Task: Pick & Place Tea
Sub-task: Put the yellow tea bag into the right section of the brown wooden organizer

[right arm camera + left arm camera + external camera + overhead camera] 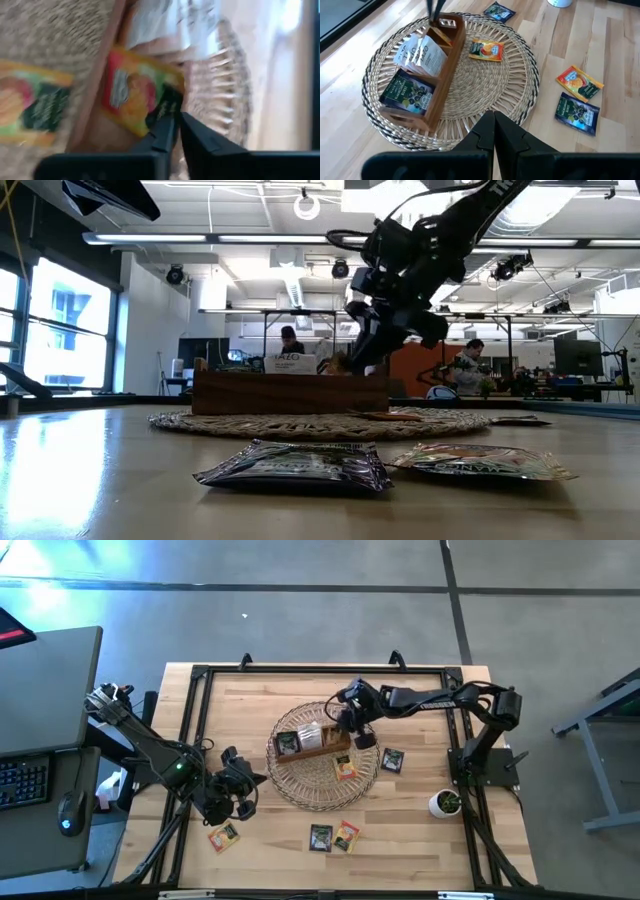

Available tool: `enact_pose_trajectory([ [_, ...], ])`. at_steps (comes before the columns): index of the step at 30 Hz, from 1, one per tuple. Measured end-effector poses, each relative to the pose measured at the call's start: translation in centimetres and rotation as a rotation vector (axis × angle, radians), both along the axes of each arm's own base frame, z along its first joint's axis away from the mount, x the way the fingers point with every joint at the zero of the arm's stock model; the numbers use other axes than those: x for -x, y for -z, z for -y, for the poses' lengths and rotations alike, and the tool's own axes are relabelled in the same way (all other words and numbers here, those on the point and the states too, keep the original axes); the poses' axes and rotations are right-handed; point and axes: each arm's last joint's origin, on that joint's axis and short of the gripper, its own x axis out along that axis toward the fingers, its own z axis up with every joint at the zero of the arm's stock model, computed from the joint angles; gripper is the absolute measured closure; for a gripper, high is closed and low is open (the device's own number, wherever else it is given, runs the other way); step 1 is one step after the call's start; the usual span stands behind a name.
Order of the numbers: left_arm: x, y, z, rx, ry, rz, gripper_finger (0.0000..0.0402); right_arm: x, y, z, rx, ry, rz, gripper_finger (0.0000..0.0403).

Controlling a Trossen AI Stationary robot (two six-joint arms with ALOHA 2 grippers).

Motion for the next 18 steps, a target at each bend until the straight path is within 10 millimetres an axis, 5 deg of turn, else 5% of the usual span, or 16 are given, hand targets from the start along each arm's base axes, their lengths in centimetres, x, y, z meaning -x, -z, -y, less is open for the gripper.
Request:
enact_pose_trajectory([
  [10,0.0,0.0,0.0,0.000,0.000,0.000,0.0401,0.1,-0.3,-0.8,0.021,0.027,-0.033,0.0398],
  [18,0.0,0.0,0.0,0.000,0.001,-0.001,0.0401,1.1,-3.8,-2.2,0.090,0.022,0.039,0.0400],
])
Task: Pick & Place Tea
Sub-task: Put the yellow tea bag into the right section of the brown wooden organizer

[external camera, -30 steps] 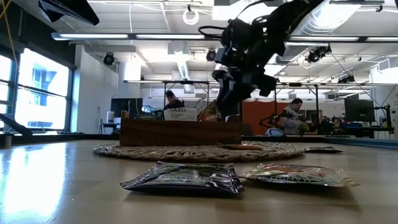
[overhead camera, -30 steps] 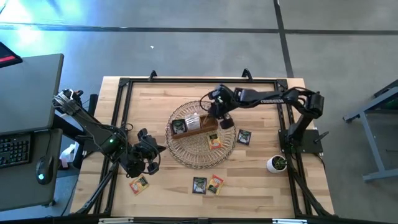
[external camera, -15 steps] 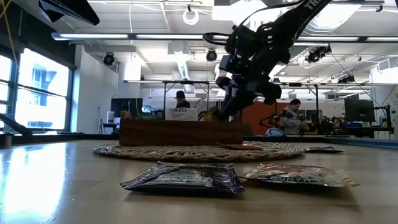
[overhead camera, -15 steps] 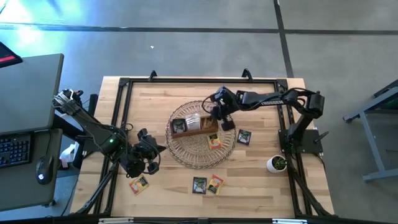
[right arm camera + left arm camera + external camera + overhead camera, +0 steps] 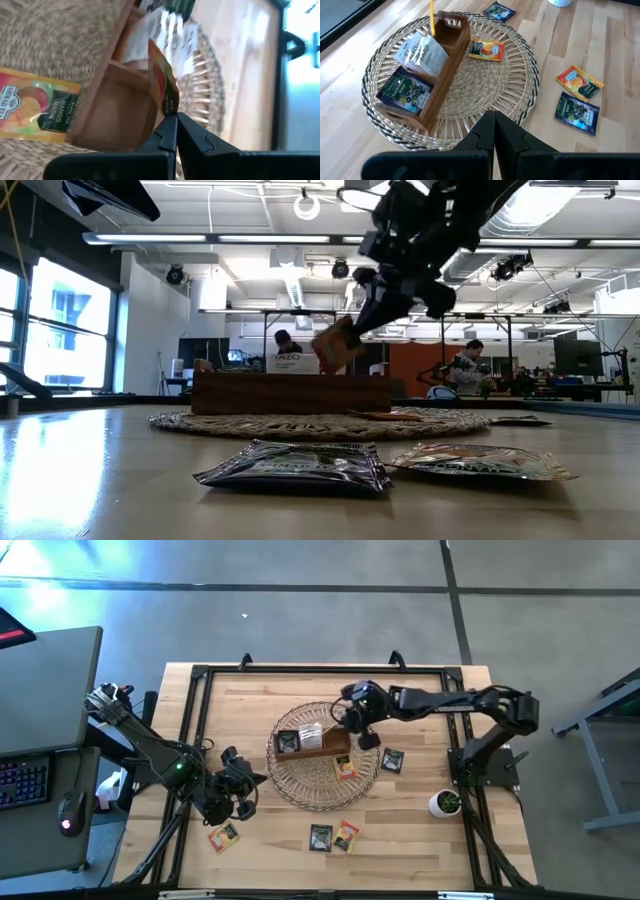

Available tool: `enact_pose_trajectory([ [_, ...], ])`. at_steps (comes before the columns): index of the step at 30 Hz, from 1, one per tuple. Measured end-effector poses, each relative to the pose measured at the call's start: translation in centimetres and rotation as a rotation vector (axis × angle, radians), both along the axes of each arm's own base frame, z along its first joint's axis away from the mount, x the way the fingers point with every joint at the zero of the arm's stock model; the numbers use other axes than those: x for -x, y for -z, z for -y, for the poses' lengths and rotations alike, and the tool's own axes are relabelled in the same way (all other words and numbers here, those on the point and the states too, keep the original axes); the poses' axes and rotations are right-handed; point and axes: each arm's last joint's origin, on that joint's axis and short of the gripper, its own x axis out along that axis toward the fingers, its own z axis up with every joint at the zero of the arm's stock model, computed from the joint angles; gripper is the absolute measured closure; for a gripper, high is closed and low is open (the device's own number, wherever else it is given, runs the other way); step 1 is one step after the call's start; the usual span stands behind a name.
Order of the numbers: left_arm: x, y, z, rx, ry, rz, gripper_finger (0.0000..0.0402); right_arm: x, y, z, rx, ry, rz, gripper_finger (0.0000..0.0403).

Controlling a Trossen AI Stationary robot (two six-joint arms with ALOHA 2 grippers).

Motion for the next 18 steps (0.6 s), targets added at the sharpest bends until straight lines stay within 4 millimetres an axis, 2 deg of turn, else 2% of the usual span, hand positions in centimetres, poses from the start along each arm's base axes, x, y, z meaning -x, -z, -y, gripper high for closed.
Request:
enact_pose_trajectory([
  [9,0.0,0.0,0.0,0.001,0.000,0.001,0.0401,1.3,-1.0,-3.2,0.068,-0.046,-0.186,0.0402],
  [14,0.0,0.0,0.0,-0.004,-0.005,0.006,0.0401,0.2,-5.2,-4.5,0.108,-0.036,-0.210,0.0402],
  [18,0.0,0.0,0.0,-0.009,-0.010,0.011,0.0401,-0.7,-8.3,-4.5,0.077,0.013,-0.217,0.0402],
])
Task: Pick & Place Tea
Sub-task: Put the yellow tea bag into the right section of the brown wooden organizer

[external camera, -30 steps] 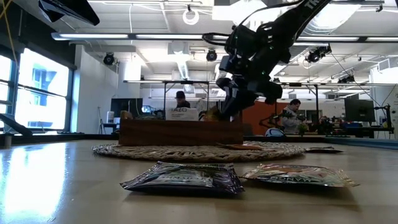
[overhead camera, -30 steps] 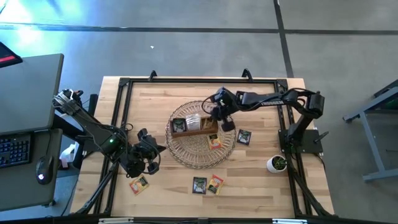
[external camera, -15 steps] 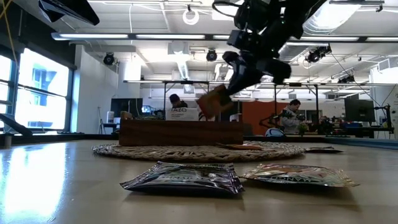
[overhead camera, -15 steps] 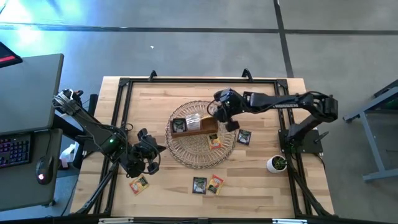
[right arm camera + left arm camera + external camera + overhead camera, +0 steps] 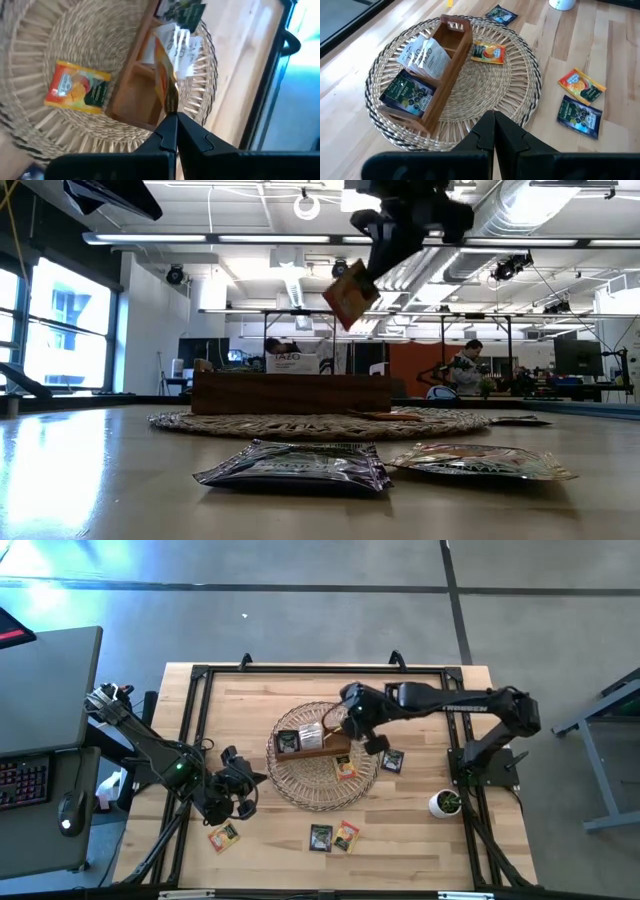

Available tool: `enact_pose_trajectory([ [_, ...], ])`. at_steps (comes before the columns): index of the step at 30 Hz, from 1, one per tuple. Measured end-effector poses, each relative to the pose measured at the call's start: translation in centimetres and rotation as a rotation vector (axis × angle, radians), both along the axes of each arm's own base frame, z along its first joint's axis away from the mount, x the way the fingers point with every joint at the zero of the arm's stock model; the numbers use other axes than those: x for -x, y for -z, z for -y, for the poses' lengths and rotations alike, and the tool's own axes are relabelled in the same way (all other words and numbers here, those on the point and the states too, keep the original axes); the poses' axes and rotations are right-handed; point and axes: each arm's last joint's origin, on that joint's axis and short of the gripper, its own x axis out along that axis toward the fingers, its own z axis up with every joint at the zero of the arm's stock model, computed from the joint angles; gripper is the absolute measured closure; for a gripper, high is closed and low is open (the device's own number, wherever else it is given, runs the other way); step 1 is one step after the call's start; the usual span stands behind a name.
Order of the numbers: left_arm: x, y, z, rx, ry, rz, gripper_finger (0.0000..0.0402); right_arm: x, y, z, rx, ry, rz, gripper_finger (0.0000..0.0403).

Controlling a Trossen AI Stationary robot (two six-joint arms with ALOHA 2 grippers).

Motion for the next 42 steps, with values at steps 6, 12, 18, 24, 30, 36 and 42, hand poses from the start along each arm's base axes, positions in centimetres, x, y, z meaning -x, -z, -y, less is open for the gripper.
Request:
enact_pose_trajectory([
  [6,0.0,0.0,0.0,-0.003,-0.002,0.002,0.0401,-2.4,1.2,0.6,-0.064,0.097,-0.213,0.0403],
  [12,0.0,0.0,0.0,-0.003,-0.001,-0.001,0.0401,-5.6,3.5,1.0,-0.048,0.107,-0.372,0.0403],
  [18,0.0,0.0,0.0,-0.019,0.016,-0.012,0.0401,-7.8,4.9,1.7,0.023,0.135,-0.471,0.0403],
  [24,0.0,0.0,0.0,-0.015,0.023,-0.018,0.0401,-8.5,5.5,1.8,0.062,0.105,-0.477,0.0400],
  [30,0.0,0.0,0.0,-0.015,0.023,-0.018,0.0401,-8.5,5.9,1.9,0.075,0.095,-0.478,0.0358],
  [36,0.0,0.0,0.0,-0.016,0.022,-0.017,0.0401,-9.0,5.7,1.5,0.185,0.104,-0.451,0.0290],
  [42,0.0,0.0,0.0,-0.027,0.011,-0.006,0.0401,-8.0,4.5,-0.7,0.339,0.097,-0.513,0.0259],
])
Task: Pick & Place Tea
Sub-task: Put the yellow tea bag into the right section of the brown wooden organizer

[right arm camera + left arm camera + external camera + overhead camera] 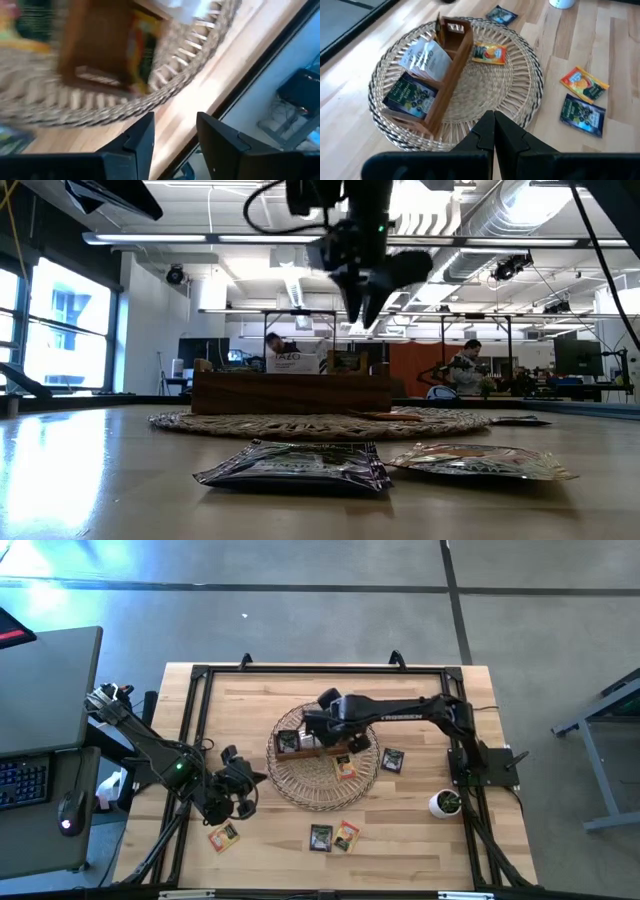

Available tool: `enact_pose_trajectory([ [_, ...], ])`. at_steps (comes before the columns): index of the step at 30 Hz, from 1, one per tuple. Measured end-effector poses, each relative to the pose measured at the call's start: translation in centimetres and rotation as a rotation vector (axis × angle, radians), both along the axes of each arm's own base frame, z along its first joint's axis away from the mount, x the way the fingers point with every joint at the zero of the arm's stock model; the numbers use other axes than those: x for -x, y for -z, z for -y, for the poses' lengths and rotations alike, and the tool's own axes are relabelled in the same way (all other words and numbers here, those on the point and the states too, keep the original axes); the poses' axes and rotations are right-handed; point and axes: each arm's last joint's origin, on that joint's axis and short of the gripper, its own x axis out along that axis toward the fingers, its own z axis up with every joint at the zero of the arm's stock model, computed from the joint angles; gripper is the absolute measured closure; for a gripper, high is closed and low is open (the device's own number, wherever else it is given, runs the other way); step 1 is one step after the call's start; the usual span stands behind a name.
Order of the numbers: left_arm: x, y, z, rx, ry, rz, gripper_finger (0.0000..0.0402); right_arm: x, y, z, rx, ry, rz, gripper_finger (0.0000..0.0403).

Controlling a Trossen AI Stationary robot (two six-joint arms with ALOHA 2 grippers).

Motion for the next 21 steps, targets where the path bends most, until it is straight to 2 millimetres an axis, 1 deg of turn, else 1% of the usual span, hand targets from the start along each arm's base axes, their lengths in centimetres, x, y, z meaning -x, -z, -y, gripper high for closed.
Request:
enact_pose_trajectory([
  [3,0.0,0.0,-0.1,-0.010,-0.015,0.014,0.0401,0.7,-1.2,-1.9,-0.052,-0.004,0.027,0.0260],
  [6,0.0,0.0,-0.1,-0.009,-0.018,0.015,0.0401,1.6,-3.2,-3.7,-0.136,0.041,0.123,0.0265],
  [9,0.0,0.0,0.0,0.009,-0.002,0.001,0.0401,3.0,-5.7,-5.2,-0.268,0.130,0.239,0.0270],
  [12,0.0,0.1,0.1,0.029,0.015,-0.015,0.0401,4.2,-7.5,-6.5,-0.435,0.223,0.321,0.0275],
  [15,0.0,0.1,0.1,0.045,0.023,-0.023,0.0401,5.0,-8.4,-8.5,-0.532,0.220,0.331,0.0281],
  [21,0.0,0.1,0.1,0.091,-0.013,-0.007,0.0401,5.8,-8.2,-13.9,-0.594,0.189,0.317,0.0285],
])
